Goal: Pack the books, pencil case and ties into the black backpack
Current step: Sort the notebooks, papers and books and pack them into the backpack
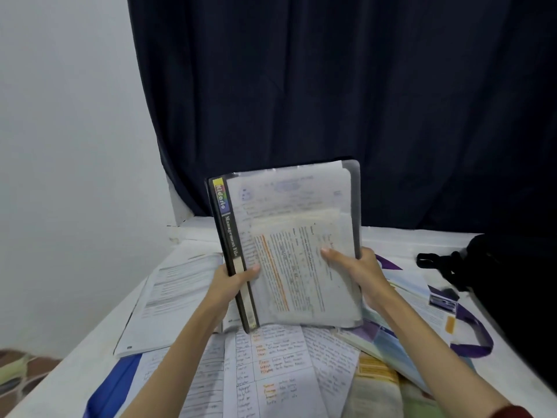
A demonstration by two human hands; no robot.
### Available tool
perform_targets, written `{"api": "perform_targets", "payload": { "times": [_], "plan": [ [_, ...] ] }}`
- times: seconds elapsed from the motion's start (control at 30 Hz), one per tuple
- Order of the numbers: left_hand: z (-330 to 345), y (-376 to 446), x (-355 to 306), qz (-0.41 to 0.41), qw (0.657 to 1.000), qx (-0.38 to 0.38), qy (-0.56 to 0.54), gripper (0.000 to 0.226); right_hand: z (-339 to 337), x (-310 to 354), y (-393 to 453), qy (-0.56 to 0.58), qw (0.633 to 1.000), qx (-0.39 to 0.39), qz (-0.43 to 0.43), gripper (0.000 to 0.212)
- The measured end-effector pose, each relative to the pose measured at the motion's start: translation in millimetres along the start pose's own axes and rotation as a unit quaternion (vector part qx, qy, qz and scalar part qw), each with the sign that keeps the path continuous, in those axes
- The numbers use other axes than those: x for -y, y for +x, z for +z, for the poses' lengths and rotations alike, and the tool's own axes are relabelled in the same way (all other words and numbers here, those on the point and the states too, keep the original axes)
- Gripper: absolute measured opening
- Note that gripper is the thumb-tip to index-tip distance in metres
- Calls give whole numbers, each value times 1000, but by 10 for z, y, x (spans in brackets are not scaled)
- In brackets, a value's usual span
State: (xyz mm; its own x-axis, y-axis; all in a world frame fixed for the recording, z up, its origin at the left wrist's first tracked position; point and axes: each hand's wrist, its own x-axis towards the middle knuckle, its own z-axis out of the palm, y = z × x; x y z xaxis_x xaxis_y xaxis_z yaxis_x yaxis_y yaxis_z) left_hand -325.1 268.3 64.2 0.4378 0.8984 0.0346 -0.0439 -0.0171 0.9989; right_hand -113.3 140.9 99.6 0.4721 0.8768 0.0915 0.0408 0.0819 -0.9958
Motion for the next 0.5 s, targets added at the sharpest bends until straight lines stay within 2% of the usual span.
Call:
{"api": "perform_targets", "payload": {
  "times": [0.13, 0.2, 0.3, 0.43, 0.5],
  "plan": [
    [-159, -52, -229, 49, 999, 4, 22, 24, 77, 106, -41, 36, 999, 21, -16, 20],
    [-213, -102, -272, 61, 998, 1, 18, 24, 98, 125, -52, 38, 999, 7, -24, 18],
    [-268, -167, -229, 57, 998, -2, -3, 35, 112, 197, -43, 33, 998, 16, -46, 15],
    [-286, -241, -129, 50, 999, 5, -18, 71, 205, 194, -75, 10, 998, 46, -38, 25],
    [-276, -247, -111, 40, 999, 0, -22, 65, 273, 105, -91, -8, 1000, 24, -19, 32]
  ]
}}
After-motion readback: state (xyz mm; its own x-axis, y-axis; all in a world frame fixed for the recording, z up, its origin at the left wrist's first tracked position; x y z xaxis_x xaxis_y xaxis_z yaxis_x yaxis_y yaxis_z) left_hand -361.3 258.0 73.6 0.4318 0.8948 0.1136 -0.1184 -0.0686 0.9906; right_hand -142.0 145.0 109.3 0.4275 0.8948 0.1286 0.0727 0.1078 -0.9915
